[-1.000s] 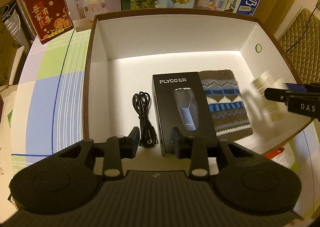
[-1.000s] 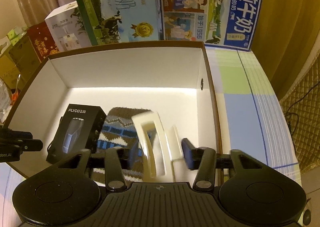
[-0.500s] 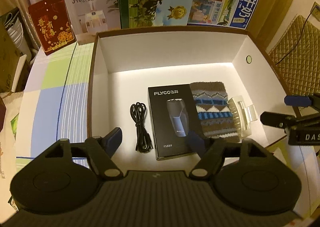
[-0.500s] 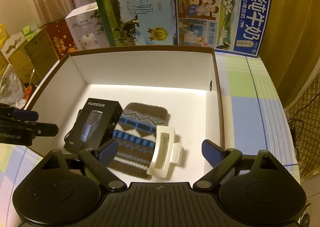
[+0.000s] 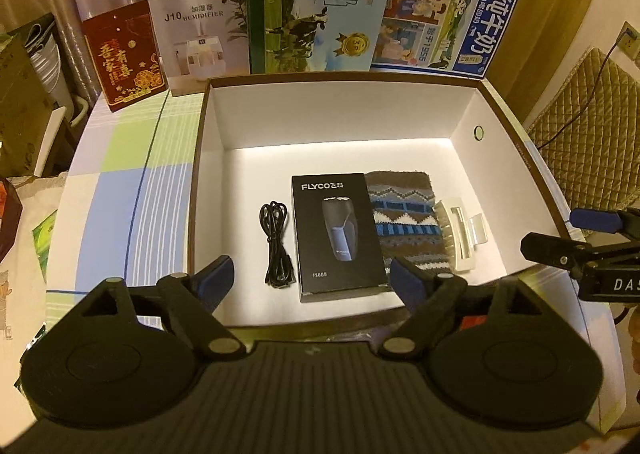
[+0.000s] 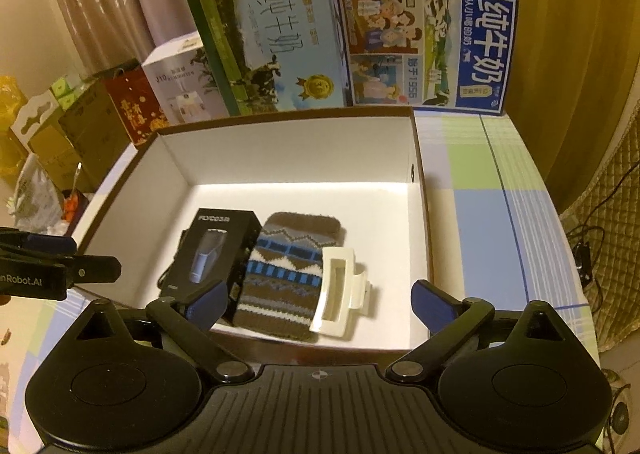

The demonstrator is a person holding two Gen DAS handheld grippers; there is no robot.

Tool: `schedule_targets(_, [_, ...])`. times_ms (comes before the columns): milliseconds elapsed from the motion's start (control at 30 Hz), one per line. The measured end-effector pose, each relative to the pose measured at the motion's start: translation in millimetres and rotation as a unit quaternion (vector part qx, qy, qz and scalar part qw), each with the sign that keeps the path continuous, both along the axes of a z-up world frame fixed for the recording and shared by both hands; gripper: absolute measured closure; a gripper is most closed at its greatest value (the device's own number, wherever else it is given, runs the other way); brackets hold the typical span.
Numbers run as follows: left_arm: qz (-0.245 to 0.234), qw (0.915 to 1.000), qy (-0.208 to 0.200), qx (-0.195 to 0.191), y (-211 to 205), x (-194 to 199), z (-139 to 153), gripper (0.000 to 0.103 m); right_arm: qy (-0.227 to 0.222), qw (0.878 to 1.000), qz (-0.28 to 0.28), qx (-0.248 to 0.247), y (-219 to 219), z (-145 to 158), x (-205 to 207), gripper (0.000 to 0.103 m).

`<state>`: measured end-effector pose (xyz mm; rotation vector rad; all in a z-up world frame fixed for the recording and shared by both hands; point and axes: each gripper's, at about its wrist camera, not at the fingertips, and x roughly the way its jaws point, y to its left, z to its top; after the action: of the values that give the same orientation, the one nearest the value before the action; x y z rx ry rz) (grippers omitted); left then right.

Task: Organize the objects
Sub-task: 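Lower the cable and clip into the box and open both grippers, then withdraw both grippers from the cardboard box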

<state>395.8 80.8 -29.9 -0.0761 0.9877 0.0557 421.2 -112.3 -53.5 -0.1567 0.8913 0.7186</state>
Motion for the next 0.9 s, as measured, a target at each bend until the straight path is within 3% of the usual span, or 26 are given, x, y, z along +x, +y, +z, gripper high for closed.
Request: schedule_targets(900, [0.01,0.9998,-0.013,-0.012,-30,-72,22,0.02,0.0,1.0,0.006,0.023,-46,22,-57,0.006])
